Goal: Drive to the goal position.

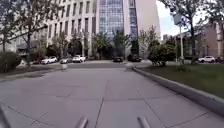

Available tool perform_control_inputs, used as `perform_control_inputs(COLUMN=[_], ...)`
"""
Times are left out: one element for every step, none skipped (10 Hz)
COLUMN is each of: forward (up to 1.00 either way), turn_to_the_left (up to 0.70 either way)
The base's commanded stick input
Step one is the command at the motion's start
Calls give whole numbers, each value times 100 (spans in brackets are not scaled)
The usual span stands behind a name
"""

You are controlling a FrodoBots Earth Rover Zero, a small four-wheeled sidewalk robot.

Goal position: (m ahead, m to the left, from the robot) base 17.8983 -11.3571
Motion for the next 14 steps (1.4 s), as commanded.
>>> perform_control_inputs(forward=[70, 70, 70, 70, 70, 70, 70, 70, 70, 70, 70, 70, 70, 35], turn_to_the_left=[0, 0, 0, 4, 8, 8, 4, 2, 0, 0, 0, 0, 0, 0])
